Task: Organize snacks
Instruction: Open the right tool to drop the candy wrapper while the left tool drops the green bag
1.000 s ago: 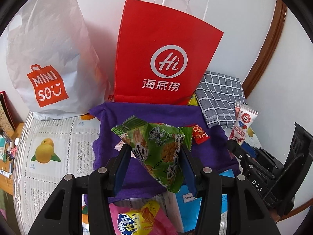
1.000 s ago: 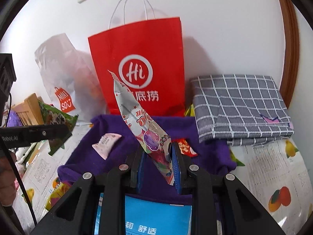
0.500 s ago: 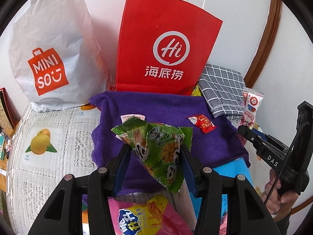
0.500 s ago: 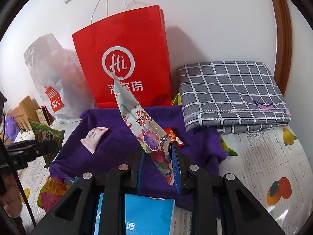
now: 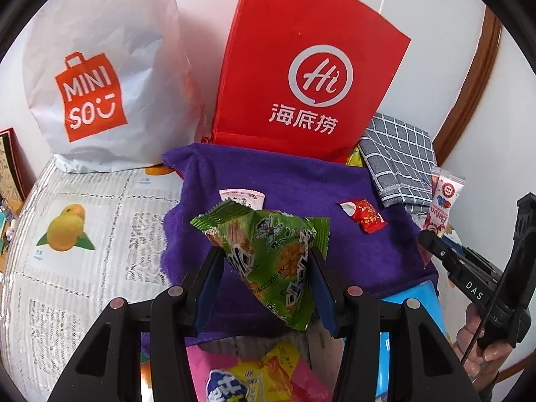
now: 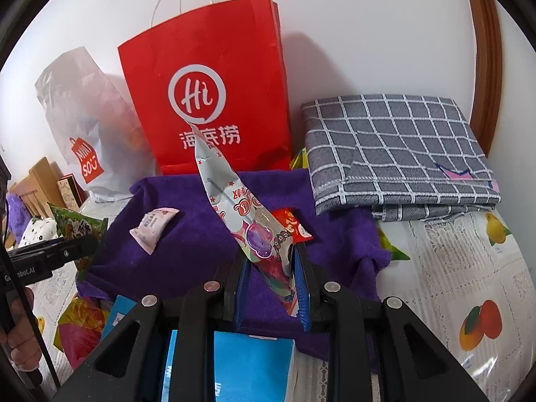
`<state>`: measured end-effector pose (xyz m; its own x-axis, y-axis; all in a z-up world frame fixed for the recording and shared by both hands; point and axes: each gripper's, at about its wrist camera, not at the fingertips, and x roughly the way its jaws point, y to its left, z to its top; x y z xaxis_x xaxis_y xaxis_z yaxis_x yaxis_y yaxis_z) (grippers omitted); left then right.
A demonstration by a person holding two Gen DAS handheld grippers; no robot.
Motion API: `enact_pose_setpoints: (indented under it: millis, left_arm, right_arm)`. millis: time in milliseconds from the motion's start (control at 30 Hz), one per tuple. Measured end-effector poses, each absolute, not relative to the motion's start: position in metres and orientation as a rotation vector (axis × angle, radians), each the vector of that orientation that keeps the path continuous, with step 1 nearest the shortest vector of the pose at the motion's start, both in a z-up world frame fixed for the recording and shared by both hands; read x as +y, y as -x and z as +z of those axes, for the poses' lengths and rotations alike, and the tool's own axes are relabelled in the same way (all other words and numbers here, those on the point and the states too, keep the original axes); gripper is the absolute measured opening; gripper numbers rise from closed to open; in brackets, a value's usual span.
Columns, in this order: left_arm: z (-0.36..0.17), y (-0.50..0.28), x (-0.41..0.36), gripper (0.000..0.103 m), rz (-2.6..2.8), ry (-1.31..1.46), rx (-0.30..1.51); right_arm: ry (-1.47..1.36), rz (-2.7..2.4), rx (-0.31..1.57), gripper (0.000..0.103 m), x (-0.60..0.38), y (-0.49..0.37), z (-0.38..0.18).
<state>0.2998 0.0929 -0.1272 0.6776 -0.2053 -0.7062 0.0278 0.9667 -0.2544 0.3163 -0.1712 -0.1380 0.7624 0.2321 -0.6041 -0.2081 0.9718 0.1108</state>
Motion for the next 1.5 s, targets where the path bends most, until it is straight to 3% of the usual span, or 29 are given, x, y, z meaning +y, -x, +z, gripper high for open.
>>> enact_pose_setpoints:
  millis: [833,1367,1433,1500]
  left_arm:
    - [-0.163,-0.323,0.093,0.049,-0.116,0.294,0.912]
    - [-0.165,-0.324,0.091,0.049,-0.106,0.320,0.915]
    - [-0.165,-0.325,0.090,0.052,-0.105,0.321,0.921]
    - [-0.165,-0.325,0.088,0.063,-0.106,0.322,0.925]
  right_arm:
    - [-0.075,0.229,0.807,0.029,-0.177,-0.341,-0.166]
    - [-0.059,0.247,0.769,0.033,-0.173,-0.333,-0.159]
    - [-0.067,0.245,0.764,0.033,-0.173,-0.333,-0.158]
    - [-0.075,0.245,0.759,0.033,-0.175,-0.331,-0.157]
